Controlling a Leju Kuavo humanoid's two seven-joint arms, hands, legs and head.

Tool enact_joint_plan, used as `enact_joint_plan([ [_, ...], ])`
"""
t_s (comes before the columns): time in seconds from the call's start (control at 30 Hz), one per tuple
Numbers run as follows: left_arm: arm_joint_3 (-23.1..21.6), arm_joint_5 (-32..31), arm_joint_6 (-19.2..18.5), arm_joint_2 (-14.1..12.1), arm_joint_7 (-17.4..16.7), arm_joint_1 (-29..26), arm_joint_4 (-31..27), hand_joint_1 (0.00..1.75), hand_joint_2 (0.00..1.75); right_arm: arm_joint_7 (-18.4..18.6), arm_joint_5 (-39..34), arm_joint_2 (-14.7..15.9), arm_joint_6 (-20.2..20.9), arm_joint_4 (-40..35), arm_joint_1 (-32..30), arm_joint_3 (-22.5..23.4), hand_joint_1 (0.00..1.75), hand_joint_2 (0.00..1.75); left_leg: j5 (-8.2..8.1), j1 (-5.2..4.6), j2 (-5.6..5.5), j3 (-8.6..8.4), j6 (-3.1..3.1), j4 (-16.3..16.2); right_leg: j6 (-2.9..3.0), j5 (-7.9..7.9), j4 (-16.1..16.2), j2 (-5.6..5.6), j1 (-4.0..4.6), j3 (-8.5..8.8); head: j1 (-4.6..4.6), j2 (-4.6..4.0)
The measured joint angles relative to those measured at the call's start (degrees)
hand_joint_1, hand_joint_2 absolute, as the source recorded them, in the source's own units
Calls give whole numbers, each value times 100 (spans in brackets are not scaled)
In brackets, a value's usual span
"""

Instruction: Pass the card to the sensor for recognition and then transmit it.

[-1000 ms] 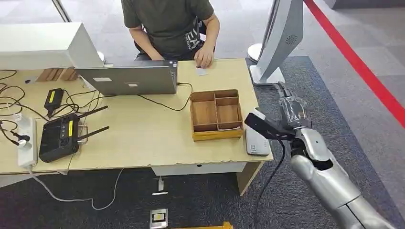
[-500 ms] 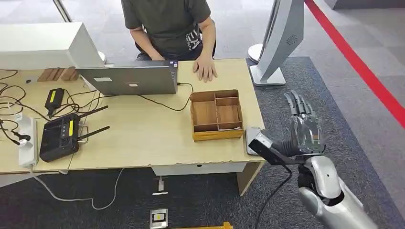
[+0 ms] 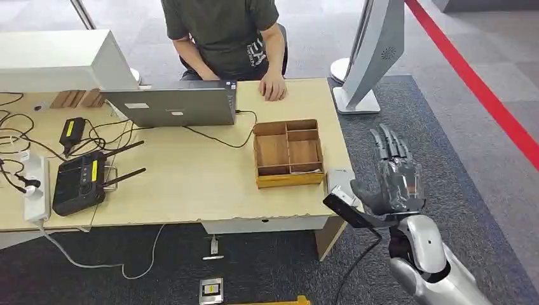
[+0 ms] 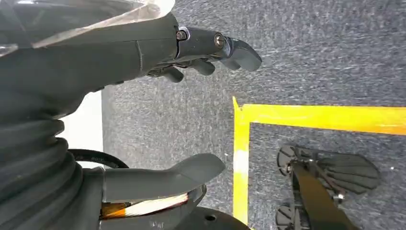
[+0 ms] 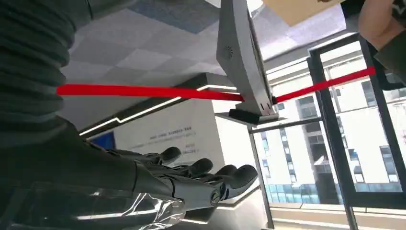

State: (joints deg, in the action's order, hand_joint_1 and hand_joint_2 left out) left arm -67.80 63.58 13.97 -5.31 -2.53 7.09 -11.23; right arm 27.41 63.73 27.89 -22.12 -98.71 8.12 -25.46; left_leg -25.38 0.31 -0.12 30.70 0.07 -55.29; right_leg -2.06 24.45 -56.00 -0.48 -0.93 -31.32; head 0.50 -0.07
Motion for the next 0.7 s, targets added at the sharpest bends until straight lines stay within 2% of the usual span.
enact_joint_plan([
  [0.17,2,-55,0,17,-103,7,0,0,175,39,401,-398,-31,228,12,-195,0,175,1,3,0,0,-2,1,6,4,-2,0,3,1,0,0],
  [0.47,2,-116,-42,33,-105,10,0,0,175,-72,475,-1030,494,853,297,-418,0,175,1,3,0,0,-3,1,6,4,-3,0,3,1,0,0],
  [0.7,2,-138,-61,33,-101,15,0,0,175,-118,483,-1345,579,1386,530,-518,0,175,1,3,0,0,-3,1,6,4,-3,-1,3,1,0,0],
])
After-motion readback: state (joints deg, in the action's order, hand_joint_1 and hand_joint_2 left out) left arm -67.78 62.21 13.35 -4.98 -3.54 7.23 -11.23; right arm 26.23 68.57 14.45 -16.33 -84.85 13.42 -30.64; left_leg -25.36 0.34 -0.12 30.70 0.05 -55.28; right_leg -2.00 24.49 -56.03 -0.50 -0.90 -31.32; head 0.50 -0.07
